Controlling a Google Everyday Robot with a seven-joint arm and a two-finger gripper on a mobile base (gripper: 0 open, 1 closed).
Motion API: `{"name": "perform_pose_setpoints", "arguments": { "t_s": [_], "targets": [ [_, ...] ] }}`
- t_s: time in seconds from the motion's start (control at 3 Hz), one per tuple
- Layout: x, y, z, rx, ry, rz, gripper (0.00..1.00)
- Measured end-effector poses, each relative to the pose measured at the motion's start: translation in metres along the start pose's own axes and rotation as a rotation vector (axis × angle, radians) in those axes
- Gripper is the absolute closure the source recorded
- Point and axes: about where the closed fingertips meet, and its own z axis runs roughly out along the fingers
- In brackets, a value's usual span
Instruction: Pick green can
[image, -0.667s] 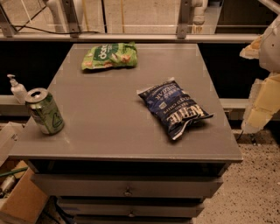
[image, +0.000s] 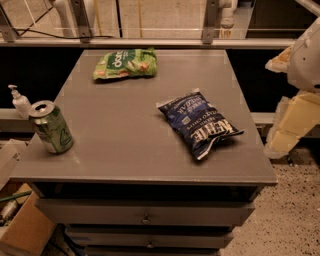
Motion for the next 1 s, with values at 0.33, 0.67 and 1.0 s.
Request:
{"name": "perform_pose_setpoints", "arguments": {
  "t_s": [0.33,0.67,1.0],
  "targets": [
    [-0.018,0.014,0.013,-0.034,-0.098,0.032,0.00],
    [-0.032,0.024,0.019,-0.062,-0.171,0.052,0.00],
    [-0.095,0.063,0.029,-0.216,-0.485,0.104,0.00]
  ]
}}
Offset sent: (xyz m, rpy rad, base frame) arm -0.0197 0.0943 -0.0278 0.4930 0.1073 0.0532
